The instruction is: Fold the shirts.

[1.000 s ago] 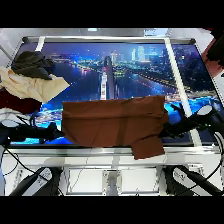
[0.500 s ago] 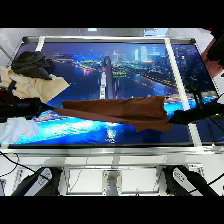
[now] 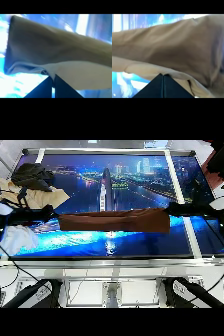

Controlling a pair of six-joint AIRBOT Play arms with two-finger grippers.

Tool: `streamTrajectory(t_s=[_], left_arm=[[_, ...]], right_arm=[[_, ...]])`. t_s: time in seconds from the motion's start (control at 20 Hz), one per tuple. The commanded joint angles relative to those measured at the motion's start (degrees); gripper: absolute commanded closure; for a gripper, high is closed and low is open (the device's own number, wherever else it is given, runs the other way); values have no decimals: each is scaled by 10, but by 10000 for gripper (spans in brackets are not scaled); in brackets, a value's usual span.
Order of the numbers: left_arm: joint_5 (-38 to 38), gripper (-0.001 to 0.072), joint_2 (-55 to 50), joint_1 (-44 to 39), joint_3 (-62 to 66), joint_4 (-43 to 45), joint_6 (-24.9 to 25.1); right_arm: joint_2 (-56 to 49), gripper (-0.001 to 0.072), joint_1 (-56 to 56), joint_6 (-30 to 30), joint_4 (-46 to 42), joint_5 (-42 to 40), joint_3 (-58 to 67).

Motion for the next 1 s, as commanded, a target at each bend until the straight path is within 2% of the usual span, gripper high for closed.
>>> streamTrajectory(t_s=[0.0,0.25,0.5,0.55,0.6,0.65,0.7,0.8,0.9,0.95], left_arm=[[115,699,-59,-39,1,47,-70],[163,699,-142,-43,1,47,-103],[184,680,-162,-45,1,19,-89],[188,578,-161,-45,1,2,-75],[191,396,-160,-45,2,-24,-53],[190,318,-158,-45,5,-50,-37],[187,318,-157,-45,13,-77,-16],[179,318,-153,-44,34,-129,22],[171,318,-148,-45,60,-217,67],[164,318,-146,-45,70,-282,112]], right_arm=[[-82,684,31,8,12,-89,1],[-174,684,35,27,3,-144,1],[-205,681,35,27,0,-155,1],[-202,680,35,27,4,-153,1],[-198,662,33,27,10,-151,1],[-190,658,30,24,15,-145,1],[-177,600,26,16,17,-137,1],[-139,286,9,11,17,-107,1],[-96,260,-20,9,10,-71,1],[-74,260,-38,9,3,-59,1]])
